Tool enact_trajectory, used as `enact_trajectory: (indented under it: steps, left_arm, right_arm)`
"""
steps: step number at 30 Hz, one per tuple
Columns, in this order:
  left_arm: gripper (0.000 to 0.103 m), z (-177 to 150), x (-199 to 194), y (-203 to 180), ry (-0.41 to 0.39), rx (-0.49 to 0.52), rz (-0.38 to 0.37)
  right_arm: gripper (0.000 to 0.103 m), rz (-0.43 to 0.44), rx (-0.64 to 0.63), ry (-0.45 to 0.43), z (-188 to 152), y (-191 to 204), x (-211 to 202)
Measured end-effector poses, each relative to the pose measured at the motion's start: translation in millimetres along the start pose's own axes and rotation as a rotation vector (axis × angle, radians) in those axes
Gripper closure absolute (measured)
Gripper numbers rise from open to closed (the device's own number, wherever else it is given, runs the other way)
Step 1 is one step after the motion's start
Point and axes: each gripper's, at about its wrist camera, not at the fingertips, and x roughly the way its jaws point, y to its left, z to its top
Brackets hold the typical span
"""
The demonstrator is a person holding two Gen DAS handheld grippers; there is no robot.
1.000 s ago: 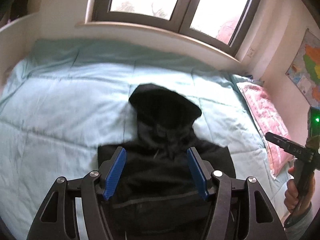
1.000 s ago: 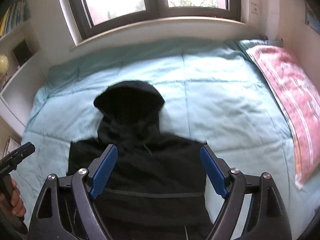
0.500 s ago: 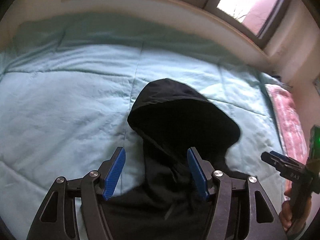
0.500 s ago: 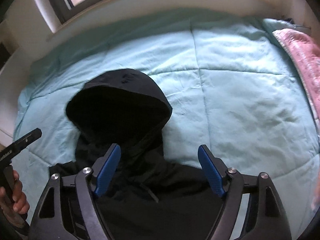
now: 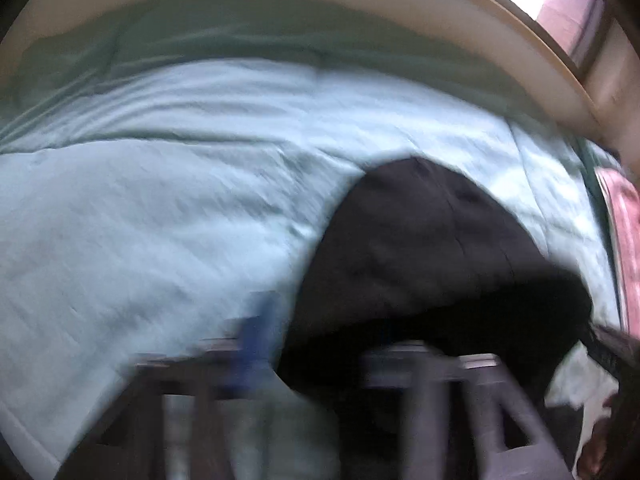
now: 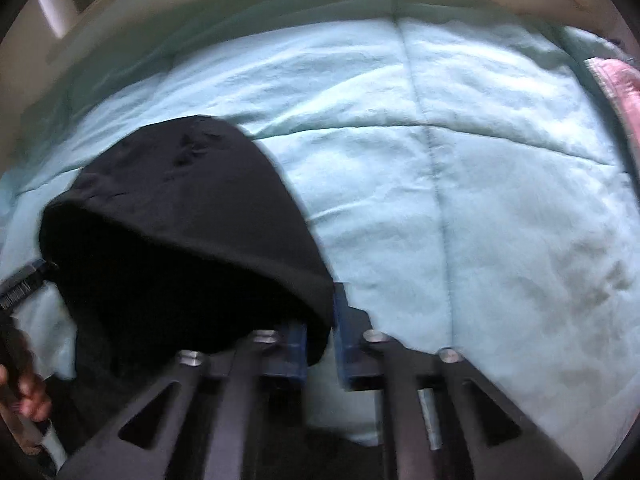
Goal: Fold large clothes
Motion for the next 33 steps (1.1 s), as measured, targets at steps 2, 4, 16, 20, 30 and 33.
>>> enact_trajectory:
  steps: [2,4,16,20,30,33]
  left_arm:
    - [0.088,8,-21,25,-0.052,-0.107,-0.153]
    - [0.088,7,-45,39,-0.063,-0.138,-0.292]
    - [0.083,-44,28,51,0.232,-0.010,-0.194]
    - [0.070,-58,-20,51,0.174,0.087,-0.143]
    - [0.039,-16,-91,-8,-0.047,0.192,-0.258]
    - [0.039,-5,-35,-27,0.022,0.175,-0.198]
  right_arm:
    - [0.097,0.030,0.051,-0.102,-7,-12,-26]
    - [0.097,0.082,0.071,-0.183,-13,-18,-55]
    - [0.084,0.032,-0.078,0.099,-43,-4,43]
    - [0.066,0.115,-0.107,0.049,-47,-12,-8]
    - [0.053,0.281,-0.102,-0.095,-16,20,-75]
    - [0.053,0.306,-0.124,-0.047,3,54,-40]
